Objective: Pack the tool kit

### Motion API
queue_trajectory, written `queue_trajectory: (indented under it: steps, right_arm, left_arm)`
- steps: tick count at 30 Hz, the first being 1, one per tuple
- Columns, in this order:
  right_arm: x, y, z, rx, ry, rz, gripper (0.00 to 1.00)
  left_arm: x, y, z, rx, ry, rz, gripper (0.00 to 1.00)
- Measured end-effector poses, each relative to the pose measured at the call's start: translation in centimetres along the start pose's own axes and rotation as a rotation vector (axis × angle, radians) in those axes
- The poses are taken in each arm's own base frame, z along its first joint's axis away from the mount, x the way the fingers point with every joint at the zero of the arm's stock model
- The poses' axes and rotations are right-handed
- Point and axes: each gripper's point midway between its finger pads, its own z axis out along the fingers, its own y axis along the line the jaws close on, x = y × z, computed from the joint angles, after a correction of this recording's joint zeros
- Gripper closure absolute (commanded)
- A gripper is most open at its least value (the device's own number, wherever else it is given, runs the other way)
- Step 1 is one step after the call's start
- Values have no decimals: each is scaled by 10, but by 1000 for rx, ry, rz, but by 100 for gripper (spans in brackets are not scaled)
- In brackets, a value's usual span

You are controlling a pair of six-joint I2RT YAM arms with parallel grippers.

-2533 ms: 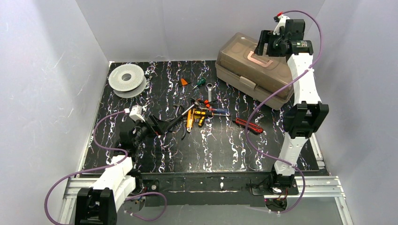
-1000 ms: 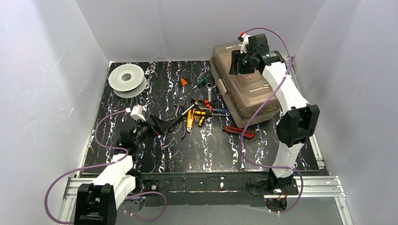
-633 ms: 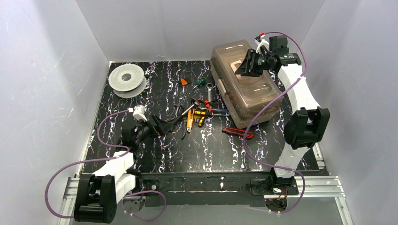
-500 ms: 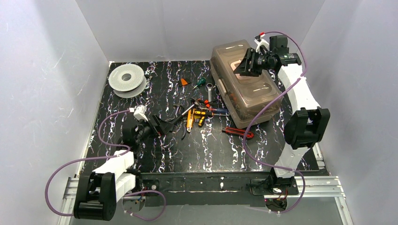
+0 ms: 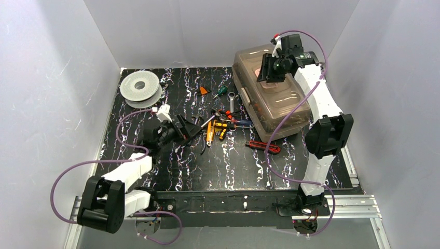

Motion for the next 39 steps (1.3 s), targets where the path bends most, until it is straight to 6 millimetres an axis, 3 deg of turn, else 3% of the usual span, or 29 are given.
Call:
queue_trajectory:
  steps: [10,15,21,25,30,36,39]
  right_arm:
    - [1,16,3,-137,29,-5,45]
    - [4,35,3,-287,55,41,45]
    - [5,64,-1,-481,76,96,46]
    - [4,78,-3,-592,88,134,46]
    - [0,82,-7,-660,92,176,46]
    - [-4,82,-12,-686,90,196,47]
    - [-5,84,-13,-697,91,194,48]
  left_arm:
    - [-8,-25,43,26,65,-44,2]
    - [-26,-41,71,57,71,-61,2]
    - [-56,-65,122,121,85,-102,3]
    - [-76,-80,157,160,98,-138,10]
    - [-90,-90,188,178,119,-189,20]
    - [-95,-100,200,172,133,-226,39]
    - [-102,-121,203,199,126,-211,46]
